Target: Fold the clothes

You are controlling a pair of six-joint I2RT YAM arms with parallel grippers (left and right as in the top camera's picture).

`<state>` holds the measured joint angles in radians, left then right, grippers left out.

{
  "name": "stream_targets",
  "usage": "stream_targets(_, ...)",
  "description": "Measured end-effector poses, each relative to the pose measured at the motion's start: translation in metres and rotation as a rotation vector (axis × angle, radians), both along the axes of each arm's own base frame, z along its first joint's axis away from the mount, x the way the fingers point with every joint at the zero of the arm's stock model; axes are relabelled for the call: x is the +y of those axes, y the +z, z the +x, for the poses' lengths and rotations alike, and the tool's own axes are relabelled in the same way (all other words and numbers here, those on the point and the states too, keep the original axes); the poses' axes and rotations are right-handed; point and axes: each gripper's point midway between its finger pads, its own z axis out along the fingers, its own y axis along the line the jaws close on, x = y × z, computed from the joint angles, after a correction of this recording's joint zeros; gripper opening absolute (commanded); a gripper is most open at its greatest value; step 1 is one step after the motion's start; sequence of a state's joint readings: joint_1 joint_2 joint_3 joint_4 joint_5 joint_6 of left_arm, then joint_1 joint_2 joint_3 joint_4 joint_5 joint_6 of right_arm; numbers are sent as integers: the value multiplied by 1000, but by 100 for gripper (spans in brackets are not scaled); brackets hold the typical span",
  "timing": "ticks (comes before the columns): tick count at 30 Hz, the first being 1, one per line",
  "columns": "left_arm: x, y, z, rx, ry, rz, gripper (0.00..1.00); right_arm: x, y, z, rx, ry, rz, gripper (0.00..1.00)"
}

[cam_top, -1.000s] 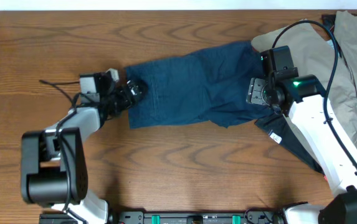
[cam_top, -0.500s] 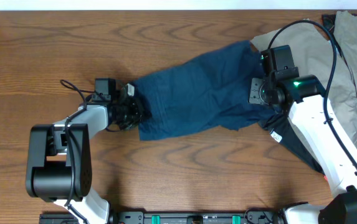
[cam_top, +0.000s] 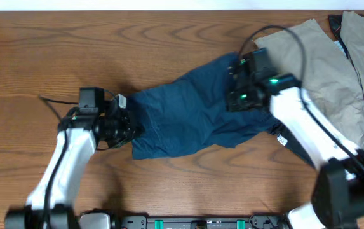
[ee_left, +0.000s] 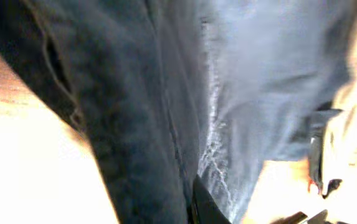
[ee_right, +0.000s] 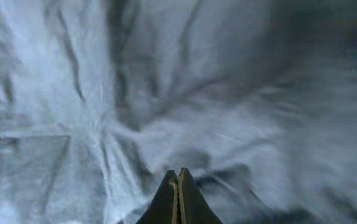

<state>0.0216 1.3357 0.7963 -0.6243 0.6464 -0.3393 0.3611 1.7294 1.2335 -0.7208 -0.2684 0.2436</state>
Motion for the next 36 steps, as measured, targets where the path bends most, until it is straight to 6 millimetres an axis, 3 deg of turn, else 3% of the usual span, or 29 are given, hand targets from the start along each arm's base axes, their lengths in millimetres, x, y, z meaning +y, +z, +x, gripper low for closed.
stream_targets(5, 0, 33, -9, -103, 1, 5, 6, 58, -39, -16, 55, 146, 45, 1)
stream_targets(11, 0, 58, -10, -189, 24, -4, 6, 139, -87, -68, 160, 359, 145, 1)
stream_targets(16, 1, 82, 1, -240, 50, -15, 6, 191, -87, -98, 134, 495, 228, 2)
stream_targets(20, 2, 89, 5, -252, 64, -10, 6, 206, -86, -112, 130, 536, 235, 18)
stream_targets(24, 4, 88, 6, -251, 71, -3, 6, 198, -79, -109, 150, 512, 218, 29)
stream_targets(28, 4, 88, 10, -249, 73, -3, 6, 164, -64, -87, 133, 416, 137, 32)
stream_targets(31, 4, 86, 12, -244, 70, -1, 6, 126, -36, -55, 61, 304, 77, 35)
stream_targets(34, 4, 86, 12, -244, 68, 0, 6, 74, -7, -25, -13, 174, -14, 35)
stream_targets(36, 4, 86, 12, -244, 68, 0, 6, 42, 1, -12, -31, 108, -79, 34)
